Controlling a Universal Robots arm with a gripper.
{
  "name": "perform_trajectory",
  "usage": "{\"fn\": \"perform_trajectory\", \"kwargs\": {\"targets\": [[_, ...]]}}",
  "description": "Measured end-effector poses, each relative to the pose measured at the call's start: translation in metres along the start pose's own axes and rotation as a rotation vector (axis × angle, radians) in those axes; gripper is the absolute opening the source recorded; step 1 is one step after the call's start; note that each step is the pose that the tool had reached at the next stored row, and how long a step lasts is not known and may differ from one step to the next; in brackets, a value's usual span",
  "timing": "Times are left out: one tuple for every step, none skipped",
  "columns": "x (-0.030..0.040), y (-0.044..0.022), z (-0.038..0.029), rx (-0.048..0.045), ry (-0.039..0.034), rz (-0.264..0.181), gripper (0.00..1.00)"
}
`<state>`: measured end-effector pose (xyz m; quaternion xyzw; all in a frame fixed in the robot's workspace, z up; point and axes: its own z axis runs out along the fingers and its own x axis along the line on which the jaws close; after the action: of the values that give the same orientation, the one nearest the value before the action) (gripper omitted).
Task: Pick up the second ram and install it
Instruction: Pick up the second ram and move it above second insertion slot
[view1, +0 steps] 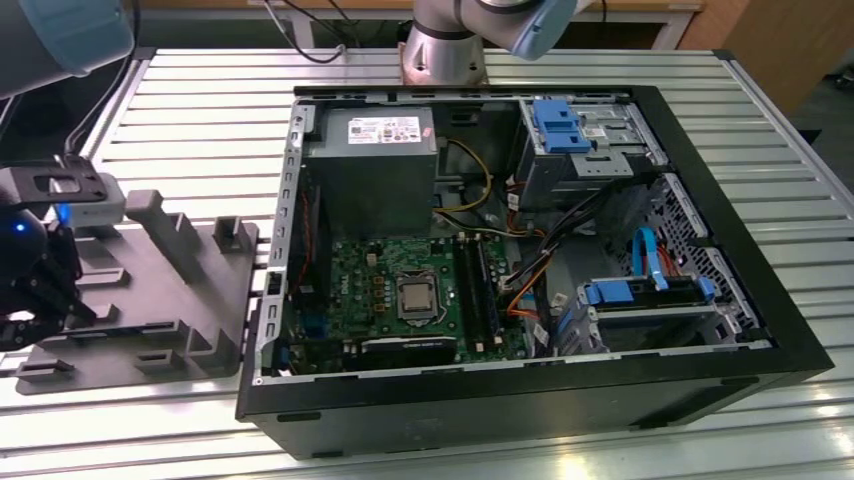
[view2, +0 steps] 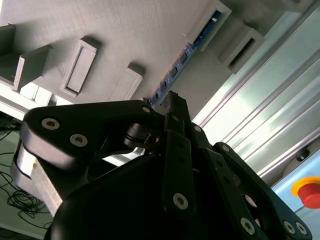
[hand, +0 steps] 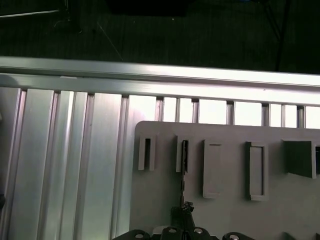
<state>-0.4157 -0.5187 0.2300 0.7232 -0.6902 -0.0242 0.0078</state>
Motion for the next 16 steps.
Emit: {"fn": "perform_trajectory", "kwargs": {"targets": [[0.0003, -0.0004, 0.0005, 0.0000, 0.0000, 0.000, 0.11], [0.0004, -0.0007, 0.0010, 0.0000, 0.0000, 0.000, 0.11], [0.0005, -0.0010, 0.0017, 0.0001, -0.0001, 0.000, 0.11], [0.0005, -0.0012, 0.0024, 0.0001, -0.0001, 0.000, 0.11], [0.0006, -0.0013, 0.0030, 0.0001, -0.0001, 0.000, 0.11], [0.0006, -0.0014, 0.0035, 0.0000, 0.0000, 0.000, 0.11], [0.0007, -0.0014, 0.0038, -0.0001, 0.0001, 0.000, 0.11], [0.0007, -0.0014, 0.0043, 0.0000, 0.0000, 0.000, 0.11], [0.0007, -0.0015, 0.0049, 0.0001, -0.0001, 0.000, 0.11], [0.0007, -0.0015, 0.0056, 0.0002, -0.0002, 0.000, 0.11], [0.0007, -0.0015, 0.0062, 0.0002, -0.0001, 0.000, 0.11], [0.0007, -0.0015, 0.0069, 0.0000, -0.0001, 0.000, 0.11], [0.0007, -0.0016, 0.0076, 0.0001, -0.0001, 0.000, 0.11], [0.0008, -0.0016, 0.0081, 0.0000, 0.0000, 0.000, 0.11], [0.0008, -0.0016, 0.0085, -0.0001, 0.0000, 0.000, 0.11], [0.0008, -0.0016, 0.0090, 0.0000, 0.0000, 0.000, 0.11]]}}
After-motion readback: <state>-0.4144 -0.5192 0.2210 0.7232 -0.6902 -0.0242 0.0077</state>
